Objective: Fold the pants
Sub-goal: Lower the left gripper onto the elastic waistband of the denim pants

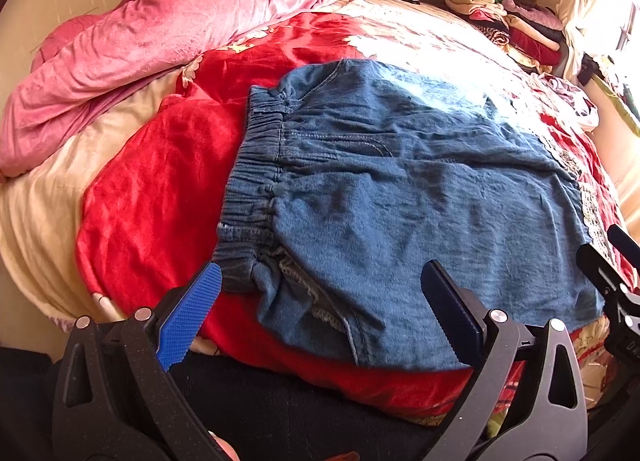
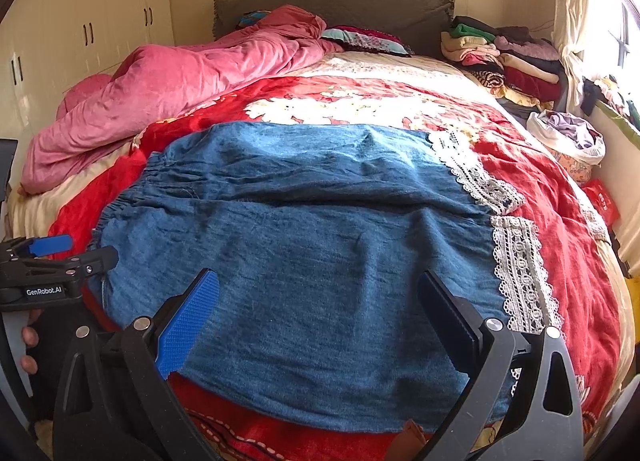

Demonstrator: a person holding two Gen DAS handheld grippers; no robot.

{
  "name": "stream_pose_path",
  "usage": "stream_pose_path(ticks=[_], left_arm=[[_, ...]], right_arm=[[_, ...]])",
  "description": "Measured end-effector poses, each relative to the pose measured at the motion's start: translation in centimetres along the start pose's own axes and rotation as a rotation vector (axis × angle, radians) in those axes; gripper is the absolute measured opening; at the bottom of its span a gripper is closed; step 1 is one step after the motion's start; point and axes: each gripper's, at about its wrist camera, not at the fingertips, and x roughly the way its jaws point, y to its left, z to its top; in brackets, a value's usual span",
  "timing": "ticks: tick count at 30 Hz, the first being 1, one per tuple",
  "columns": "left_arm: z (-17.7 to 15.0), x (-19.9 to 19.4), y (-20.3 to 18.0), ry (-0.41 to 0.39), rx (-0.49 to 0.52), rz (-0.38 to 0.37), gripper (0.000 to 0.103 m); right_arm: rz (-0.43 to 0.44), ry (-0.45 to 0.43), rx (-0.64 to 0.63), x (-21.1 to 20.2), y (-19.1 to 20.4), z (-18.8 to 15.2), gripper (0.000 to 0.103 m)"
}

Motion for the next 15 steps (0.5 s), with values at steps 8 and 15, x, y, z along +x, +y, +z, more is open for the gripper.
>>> stream_pose_path(ticks=[8, 15], left_arm=[[2.6, 1.6, 1.7, 0.001, -0.019, 0.009, 0.094], [6.0, 2.8, 4.2, -0.020, -0.052, 0.043, 0.094]], right_arm=[[0.015, 0.023, -0.037, 2.7, 0.5, 1.9, 0.099], [0.017, 0.030, -0.089, 5.2, 1.1, 4.7, 0.099]])
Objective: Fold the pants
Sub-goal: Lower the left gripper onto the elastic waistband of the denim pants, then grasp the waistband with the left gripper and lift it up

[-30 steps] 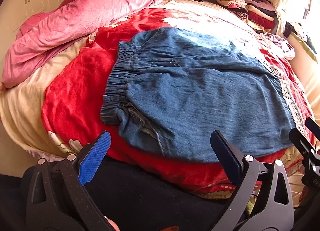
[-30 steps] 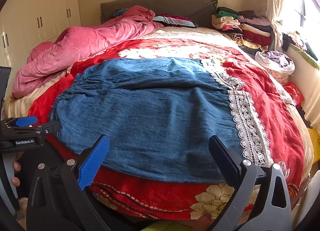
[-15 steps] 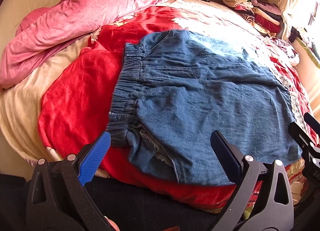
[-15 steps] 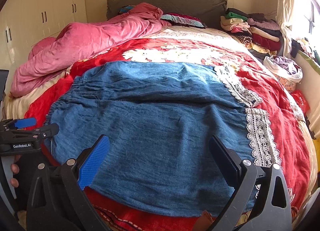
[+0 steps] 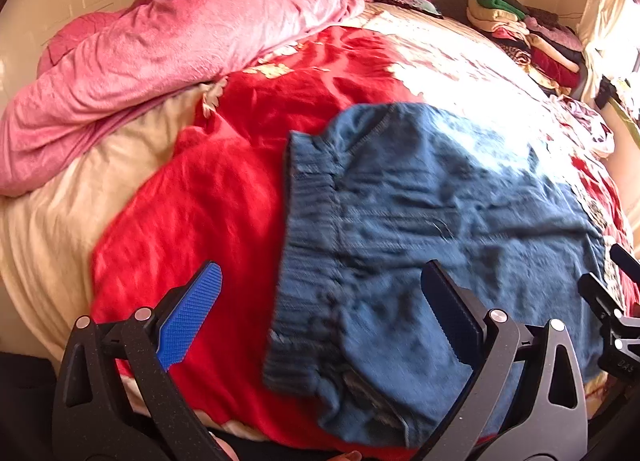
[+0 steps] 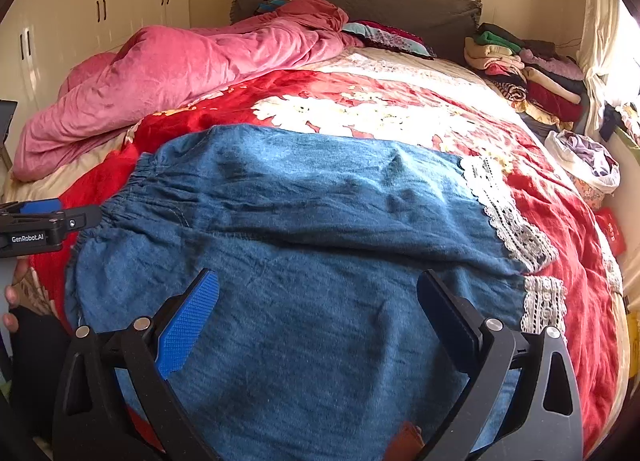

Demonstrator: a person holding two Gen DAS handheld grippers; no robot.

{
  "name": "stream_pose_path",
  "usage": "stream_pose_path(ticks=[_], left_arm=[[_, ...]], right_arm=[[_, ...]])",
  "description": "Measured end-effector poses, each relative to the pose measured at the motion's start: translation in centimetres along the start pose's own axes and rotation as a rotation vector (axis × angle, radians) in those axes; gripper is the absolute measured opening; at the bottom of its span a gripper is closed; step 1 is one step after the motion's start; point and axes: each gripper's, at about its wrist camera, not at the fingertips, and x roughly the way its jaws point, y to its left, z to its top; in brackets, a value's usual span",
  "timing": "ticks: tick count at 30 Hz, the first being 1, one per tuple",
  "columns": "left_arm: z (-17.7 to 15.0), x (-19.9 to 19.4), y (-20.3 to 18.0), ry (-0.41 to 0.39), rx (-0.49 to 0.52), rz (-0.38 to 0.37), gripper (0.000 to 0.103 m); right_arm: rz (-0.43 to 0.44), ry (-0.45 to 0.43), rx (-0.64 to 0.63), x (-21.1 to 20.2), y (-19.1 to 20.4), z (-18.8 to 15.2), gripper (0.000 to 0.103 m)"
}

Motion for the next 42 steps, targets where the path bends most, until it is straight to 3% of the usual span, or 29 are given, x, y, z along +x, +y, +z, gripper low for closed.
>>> stream_pose_path(ticks=[11, 16, 20, 27, 29, 30, 34, 36, 42], left_arm=[[4.2, 3.1, 2.6, 0.018, -0.024, 0.009, 0.094], [6.0, 5.8, 3.0, 0.074, 0.005, -0.038, 0.094], [7.3, 8.0, 3.5, 0.107, -0.015, -0.110, 0.094], [8.1, 11.4, 3.8, 0.128, 0.021, -0.112, 0.093], [8.1, 12.0, 4.0, 0.128, 0.018, -0.137, 0.084], [8.0, 12.2, 4.1, 0.122, 0.014, -0.157, 0.072], [8.0, 12.1, 4.2, 0.094, 0.007, -0.200, 0.043], [8.1, 11.6, 4.6, 0.076, -0.013, -0.231, 0.035], [8.3, 8.8, 5.1, 0.000, -0.024, -0.285, 0.032]], right_arm=[[0.016, -0.005, -0.080, 4.1, -0.3, 6.4, 0.099], [0.102, 0.050, -0.064, 6.9, -0.6, 8.8, 0.099], [0.087, 0.069, -0.122, 9.1, 0.2, 10.2, 0.099], [0.140, 0.109, -0.168, 12.9, 1.3, 12.6, 0.099], [0.153, 0.124, -0.186, 14.0, 1.8, 13.1, 0.099], [0.161, 0.128, -0.199, 14.5, 2.1, 13.4, 0.099], [0.149, 0.149, -0.266, 16.5, 3.3, 14.2, 0.099], [0.146, 0.155, -0.305, 17.3, 3.9, 14.5, 0.099], [0.152, 0.152, -0.412, 18.1, 5.7, 14.6, 0.099]])
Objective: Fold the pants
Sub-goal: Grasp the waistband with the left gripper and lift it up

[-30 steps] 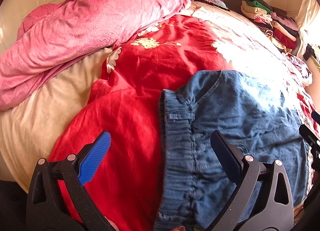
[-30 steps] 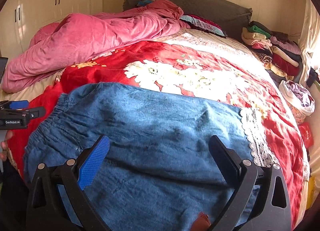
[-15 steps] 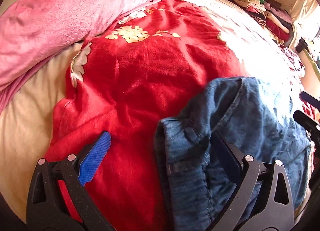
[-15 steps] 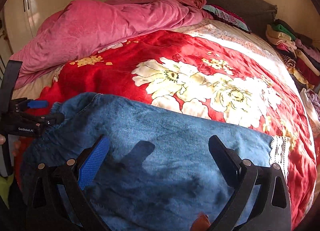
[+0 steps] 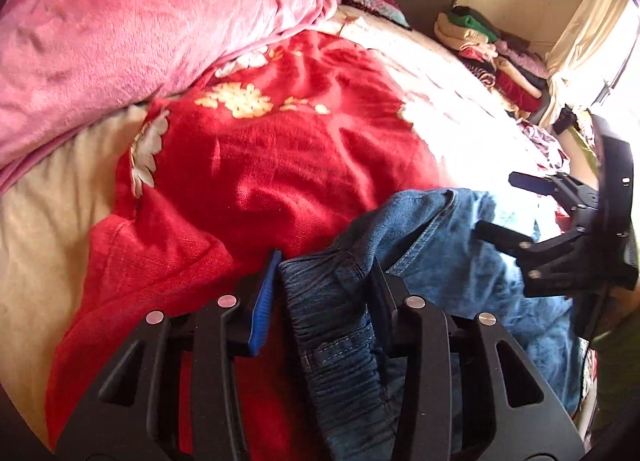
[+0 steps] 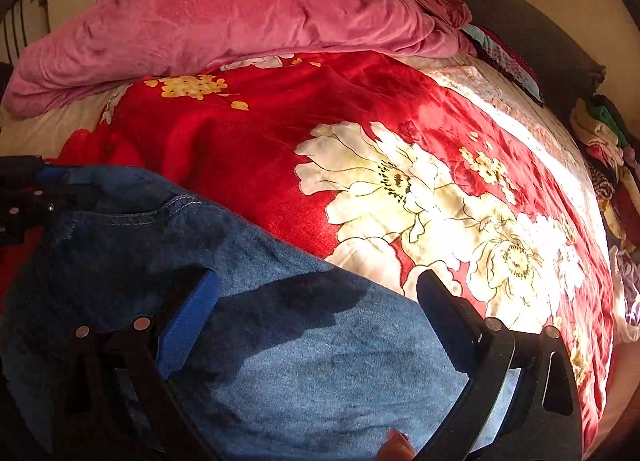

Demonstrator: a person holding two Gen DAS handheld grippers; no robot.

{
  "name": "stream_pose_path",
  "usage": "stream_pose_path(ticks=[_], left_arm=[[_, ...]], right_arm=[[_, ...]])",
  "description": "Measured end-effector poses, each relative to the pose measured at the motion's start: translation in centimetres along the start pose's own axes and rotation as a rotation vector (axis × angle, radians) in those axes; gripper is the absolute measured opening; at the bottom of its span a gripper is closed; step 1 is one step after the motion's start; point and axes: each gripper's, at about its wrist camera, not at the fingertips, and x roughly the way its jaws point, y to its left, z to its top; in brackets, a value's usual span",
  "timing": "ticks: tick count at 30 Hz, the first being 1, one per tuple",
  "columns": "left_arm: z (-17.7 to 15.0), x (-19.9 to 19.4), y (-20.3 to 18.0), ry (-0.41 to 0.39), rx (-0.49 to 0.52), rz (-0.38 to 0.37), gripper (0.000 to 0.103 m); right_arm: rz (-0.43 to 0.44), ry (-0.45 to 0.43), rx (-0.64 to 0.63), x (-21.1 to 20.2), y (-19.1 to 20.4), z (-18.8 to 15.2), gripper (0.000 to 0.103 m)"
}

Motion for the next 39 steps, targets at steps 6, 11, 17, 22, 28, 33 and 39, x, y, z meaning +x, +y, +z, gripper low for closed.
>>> stream_pose_path(ticks=[6, 11, 17, 22, 28, 33, 39], left_arm=[[-0.1, -2.3, -1.4, -0.055, 0.056, 0.003, 0.032], [0.0, -2.3, -2.0, -0.061, 0.085, 0.023, 0.032], [0.3, -3.2, -1.7, -0.078, 0.073, 0.004, 0.032], [-0.2, -4.9, -3.0, -0.102, 0.128, -0.016, 0.032], [-1.9, -7.8, -5.2, -0.141, 0.215, -0.043, 0.032], [-5.1, -10.2, -6.1, -0.163, 0.243, -0.063, 0.032], [-9.9, -11.6, -5.5, -0.119, 0.218, -0.083, 0.032]], right_arm=[[-0.019, -0.008, -0.136, 0.9, 2.3, 0.8, 0.093], [0.092, 0.011, -0.143, 1.4, 3.7, 0.8, 0.033], [0.102, -0.092, -0.031, -2.9, 3.3, -0.7, 0.015], [0.106, -0.183, 0.070, -8.1, 3.3, -3.2, 0.012], [0.102, -0.269, 0.132, -13.9, 4.7, -6.6, 0.012], [0.115, -0.293, 0.141, -16.9, 6.6, -10.1, 0.011], [0.151, -0.233, 0.109, -18.1, 9.6, -13.6, 0.012]])
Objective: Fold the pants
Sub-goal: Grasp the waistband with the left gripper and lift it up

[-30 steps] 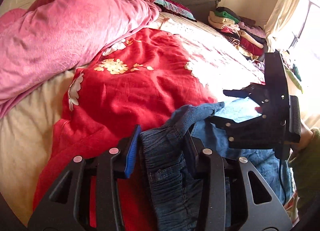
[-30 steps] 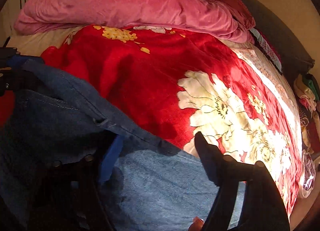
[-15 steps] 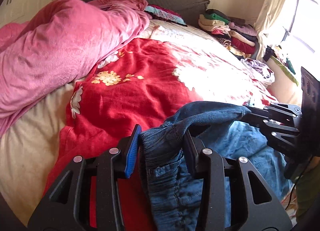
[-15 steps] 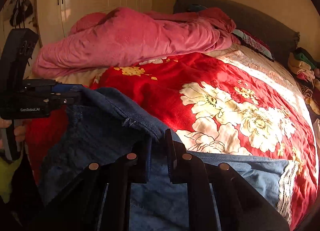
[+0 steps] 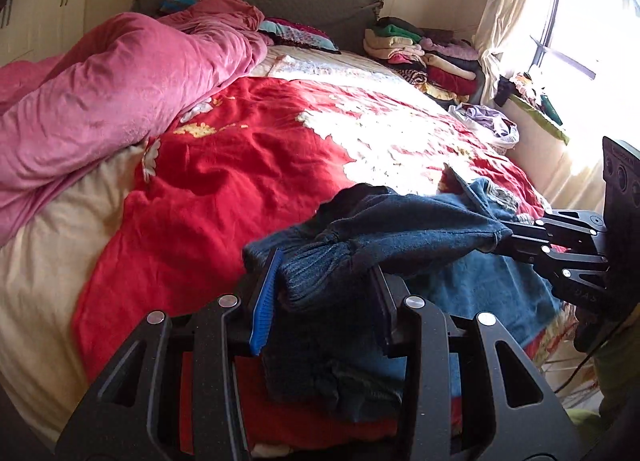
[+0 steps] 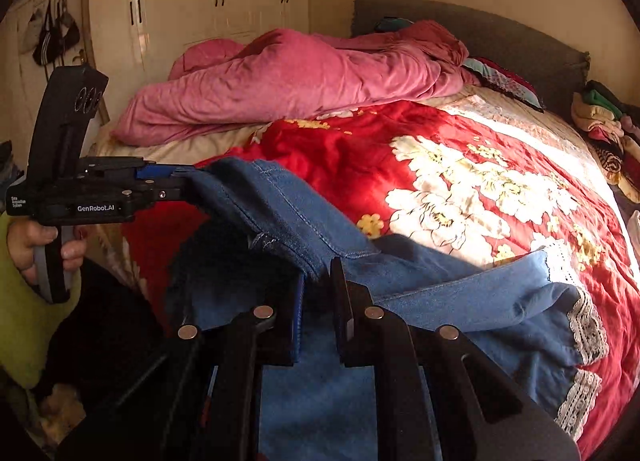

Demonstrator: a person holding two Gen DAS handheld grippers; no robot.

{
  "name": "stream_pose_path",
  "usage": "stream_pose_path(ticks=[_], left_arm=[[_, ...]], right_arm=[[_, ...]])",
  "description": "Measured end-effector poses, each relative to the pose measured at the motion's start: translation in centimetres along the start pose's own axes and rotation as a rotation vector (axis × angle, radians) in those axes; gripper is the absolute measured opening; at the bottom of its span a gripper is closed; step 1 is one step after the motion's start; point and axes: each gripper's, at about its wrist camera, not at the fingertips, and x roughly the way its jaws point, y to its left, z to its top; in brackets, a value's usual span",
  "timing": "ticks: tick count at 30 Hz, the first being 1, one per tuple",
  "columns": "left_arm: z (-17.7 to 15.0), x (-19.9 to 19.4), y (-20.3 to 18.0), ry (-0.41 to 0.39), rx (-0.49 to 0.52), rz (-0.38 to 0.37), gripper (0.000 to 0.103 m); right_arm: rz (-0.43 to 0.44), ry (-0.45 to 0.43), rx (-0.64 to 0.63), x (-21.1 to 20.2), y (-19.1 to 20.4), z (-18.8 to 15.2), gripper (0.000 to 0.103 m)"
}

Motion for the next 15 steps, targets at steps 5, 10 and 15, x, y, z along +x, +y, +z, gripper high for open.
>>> stream_pose_path(ticks=[5, 10, 15], left_arm=[[-2.9, -0.6, -0.6, 0.051, 0.011, 0.024, 0.032], [-5.2, -0.4, -1.0, 0.108, 0.021, 0.058, 0.034], [-5.8, -0.4, -0.8, 0.142, 0.023, 0.098, 0.040]], right_arm=[[0.036, 0.041, -0.030, -0.7, 2.3, -2.4, 0.012], [0.077, 0.079, -0.056, -1.1, 3.7, -4.1, 0.012], [0.115, 0.139, -0.053, 0.0, 4.8, -6.0, 0.012]])
